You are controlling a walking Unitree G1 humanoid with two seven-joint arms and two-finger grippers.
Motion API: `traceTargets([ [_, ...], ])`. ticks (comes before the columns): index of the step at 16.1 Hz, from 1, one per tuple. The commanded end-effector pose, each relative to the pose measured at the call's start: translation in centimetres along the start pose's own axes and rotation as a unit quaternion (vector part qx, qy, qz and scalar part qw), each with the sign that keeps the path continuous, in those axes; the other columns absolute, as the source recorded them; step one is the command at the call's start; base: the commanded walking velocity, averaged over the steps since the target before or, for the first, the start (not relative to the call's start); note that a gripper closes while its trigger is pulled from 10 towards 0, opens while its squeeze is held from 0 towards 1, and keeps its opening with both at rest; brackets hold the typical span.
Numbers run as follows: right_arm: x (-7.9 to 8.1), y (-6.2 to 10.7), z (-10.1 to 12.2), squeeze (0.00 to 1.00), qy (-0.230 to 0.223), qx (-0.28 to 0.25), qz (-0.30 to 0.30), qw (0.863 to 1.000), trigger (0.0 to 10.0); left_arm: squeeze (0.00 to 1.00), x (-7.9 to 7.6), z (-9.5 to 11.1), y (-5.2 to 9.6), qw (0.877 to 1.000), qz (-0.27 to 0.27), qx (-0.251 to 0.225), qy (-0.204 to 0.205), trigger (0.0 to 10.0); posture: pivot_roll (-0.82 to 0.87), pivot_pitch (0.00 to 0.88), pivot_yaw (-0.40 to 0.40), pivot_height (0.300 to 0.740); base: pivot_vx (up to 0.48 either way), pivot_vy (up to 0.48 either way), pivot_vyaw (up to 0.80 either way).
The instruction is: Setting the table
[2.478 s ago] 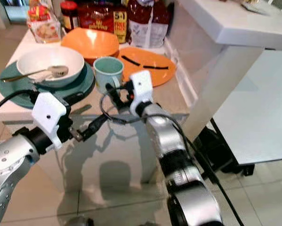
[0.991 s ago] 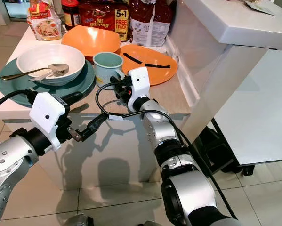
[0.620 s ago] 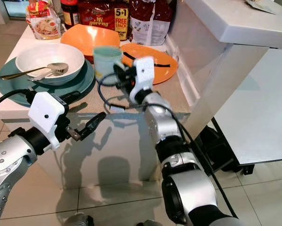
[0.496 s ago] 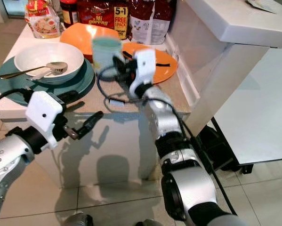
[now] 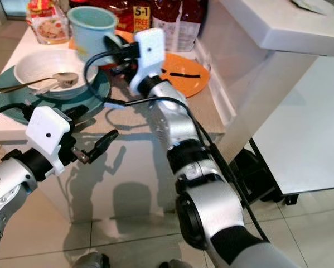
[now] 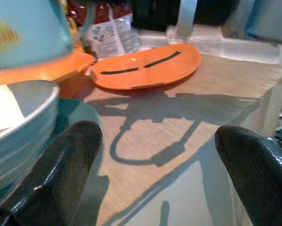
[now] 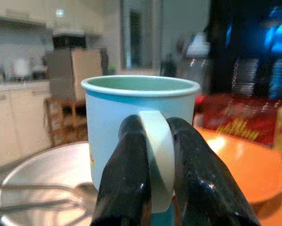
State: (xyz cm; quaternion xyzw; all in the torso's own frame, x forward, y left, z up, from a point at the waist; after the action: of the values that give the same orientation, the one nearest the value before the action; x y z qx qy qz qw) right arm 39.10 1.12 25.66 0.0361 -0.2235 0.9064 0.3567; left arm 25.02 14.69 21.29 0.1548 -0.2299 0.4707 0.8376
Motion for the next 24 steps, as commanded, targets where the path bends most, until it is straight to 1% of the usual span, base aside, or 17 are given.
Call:
traceTargets([
  [1, 0.4, -0.4, -0.7, 0.0, 0.008, 0.022, 0.005, 1.0, 0.0, 0.0, 0.4, 0.1, 0.1, 1.0, 0.01, 0.0, -0.011, 10.0, 0.18, 0.074, -0.15, 0.74, 0.0, 0.0, 0.0],
  [2, 0.5, -0.6, -1.2, 0.0, 0.013, 0.038, 0.003, 0.999, 0.0, 0.0, 0.4, 0.0, 0.2, 1.0, 0.011, 0.001, -0.011, 10.0, 0.18, 0.075, -0.149, 0.74, 0.0, 0.0, 0.0],
  [3, 0.7, -0.9, -1.9, 0.0, 0.026, 0.067, -0.006, 0.997, 1.4, 0.0, 0.5, 0.0, 0.2, 1.0, 0.011, 0.001, -0.012, 10.0, 0.18, 0.078, -0.151, 0.74, 0.0, 0.0, 0.0],
  [4, 0.8, -1.1, -2.3, 0.0, 0.031, 0.082, -0.009, 0.996, 10.0, 0.0, 0.5, 0.1, 0.2, 1.0, 0.012, 0.001, -0.012, 10.0, 0.19, 0.08, -0.151, 0.74, 0.0, 0.0, 0.0],
  [6, 1.3, -1.4, -2.8, 0.0, 0.036, 0.1, -0.008, 0.994, 10.0, 0.0, 0.5, 0.2, 0.2, 1.0, 0.015, 0.001, -0.012, 10.0, 0.19, 0.087, -0.155, 0.74, 0.0, 0.0, 0.0],
  [7, 1.4, -1.5, -2.7, 0.0, 0.035, 0.099, -0.008, 0.994, 10.0, 0.0, 0.6, 0.2, 0.3, 1.0, 0.016, 0.001, -0.013, 10.0, 0.2, 0.09, -0.157, 0.74, 0.0, 0.0, 0.0],
  [8, 1.9, -2.1, -1.8, 1.0, 0.025, 0.079, 0.001, 0.997, 10.0, 0.0, 0.8, 0.2, 0.4, 1.0, 0.022, 0.002, -0.014, 10.0, 0.2, 0.095, -0.158, 0.74, 0.0, 0.0, 0.0],
  [10, 2.1, -2.5, -1.1, 1.0, 0.021, 0.064, 0.006, 0.998, 10.0, 0.0, 0.9, 0.2, 0.4, 1.0, 0.024, 0.003, -0.014, 10.0, 0.2, 0.097, -0.158, 0.74, 0.0, 0.0, 0.0],
  [14, 2.5, -3.4, 1.6, 1.0, 0.016, 0.007, 0.024, 1.0, 10.0, 0.0, 1.0, 0.2, 0.2, 1.0, 0.025, 0.001, -0.013, 10.0, 0.19, 0.093, -0.151, 0.74, 0.0, 0.0, 0.0],
  [17, 1.8, -3.5, 3.6, 1.0, 0.025, -0.025, 0.017, 0.999, 10.0, 0.0, 1.0, 0.2, 0.1, 1.0, 0.026, -0.001, -0.011, 10.0, 0.19, 0.091, -0.152, 0.74, 0.0, 0.0, 0.0],
  [18, 0.5, -3.1, 4.8, 0.0, 0.019, -0.052, -0.01, 0.998, 10.0, 0.0, 0.8, 0.3, -0.1, 1.0, 0.028, -0.003, -0.009, 10.0, 0.18, 0.091, -0.154, 0.74, 0.0, 0.0, 0.0],
  [19, -0.1, -2.8, 5.1, 0.0, 0.02, -0.061, -0.023, 0.998, 10.0, 0.0, 0.7, 0.3, -0.2, 1.0, 0.028, -0.003, -0.008, 10.0, 0.18, 0.091, -0.154, 0.74, 0.0, 0.0, 0.0],
  [20, -1.7, -1.9, 5.6, 0.0, 0.022, -0.076, -0.055, 0.995, 10.0, 0.0, 0.4, 0.4, -0.5, 1.0, 0.027, -0.006, -0.005, 10.0, 0.16, 0.094, -0.15, 0.74, 0.0, 0.0, 0.0],
  [21, -4.7, 0.0, 5.3, 0.0, 0.044, -0.063, -0.126, 0.989, 10.0, 0.0, -0.3, 0.7, -1.1, 1.0, 0.024, -0.015, 0.003, 10.0, 0.15, 0.095, -0.142, 0.74, 0.0, 0.0, 0.0],
  [22, -6.6, 1.2, 4.8, 0.0, 0.039, -0.044, -0.176, 0.983, 10.0, 0.0, -0.6, 1.0, -1.5, 1.0, 0.019, -0.023, 0.007, 10.0, 0.14, 0.095, -0.14, 0.74, 0.0, 0.0, 0.0],
  [23, -8.3, 2.3, 4.2, 0.86, 0.022, -0.019, -0.223, 0.974, 10.0, 0.0, -0.9, 1.2, -1.9, 0.999, 0.014, -0.03, 0.011, 10.0, 0.14, 0.095, -0.14, 0.74, 0.0, 0.0, 0.0],
  [24, -10.1, 3.7, 3.2, 1.0, 0.004, 0.017, -0.271, 0.962, 10.0, 0.0, -1.2, 1.5, -2.3, 0.999, 0.01, -0.038, 0.012, 10.0, 0.14, 0.095, -0.14, 0.74, 0.0, 0.0, 0.0],
])
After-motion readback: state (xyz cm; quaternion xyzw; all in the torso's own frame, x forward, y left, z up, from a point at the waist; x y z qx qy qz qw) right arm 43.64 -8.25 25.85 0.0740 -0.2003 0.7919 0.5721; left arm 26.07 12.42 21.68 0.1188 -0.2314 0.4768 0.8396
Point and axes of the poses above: a point about 5 cm out from each wrist's last joint towards the gripper, its own y axis pointing back from the gripper into the wrist, its own z axis along the axis of the wrist's last joint, x = y × z, the point moved 2 cm from there along -y, pointing out of the wrist towards the gripper, and after that the axes turned 12 degrees about -y, right-handed, at the moved point
